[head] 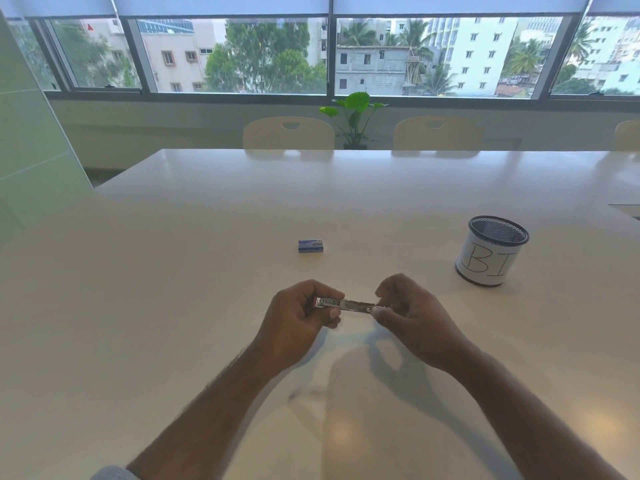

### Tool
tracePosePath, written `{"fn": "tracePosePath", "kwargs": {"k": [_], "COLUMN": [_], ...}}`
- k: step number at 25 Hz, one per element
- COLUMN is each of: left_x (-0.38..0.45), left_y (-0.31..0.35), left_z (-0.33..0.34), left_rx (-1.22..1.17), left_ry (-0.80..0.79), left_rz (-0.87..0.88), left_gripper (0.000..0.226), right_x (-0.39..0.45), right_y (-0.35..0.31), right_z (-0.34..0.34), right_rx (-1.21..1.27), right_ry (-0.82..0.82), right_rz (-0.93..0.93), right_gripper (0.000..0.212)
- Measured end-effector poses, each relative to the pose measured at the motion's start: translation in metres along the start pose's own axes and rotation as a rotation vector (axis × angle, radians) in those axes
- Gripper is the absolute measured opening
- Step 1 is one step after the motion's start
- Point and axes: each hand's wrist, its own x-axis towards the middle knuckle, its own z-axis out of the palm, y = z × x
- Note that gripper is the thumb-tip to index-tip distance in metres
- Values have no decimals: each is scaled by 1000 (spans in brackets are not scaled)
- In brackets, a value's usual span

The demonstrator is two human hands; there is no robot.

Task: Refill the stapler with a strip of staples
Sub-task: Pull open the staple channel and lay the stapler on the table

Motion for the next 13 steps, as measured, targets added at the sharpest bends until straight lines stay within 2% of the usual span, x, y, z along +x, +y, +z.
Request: {"fn": "tracePosePath", "kwargs": {"k": [3,6,13], "left_x": [-3,-6,-2], "left_y": [3,6,2], "left_z": [-3,-2,-7], "left_rx": [117,203,151], "left_ry": [-42,-56,51], "left_rz": [63,127,87], "left_gripper": [16,12,20], "right_x": [-1,-1,-3], "right_y": [2,0,-1], "right_z": [2,5,7], "right_rx": [-71,-28,-15], "right_ry": [-54,-69,-29], "right_rz": [43,71,16], "right_gripper": [9,14,12]}}
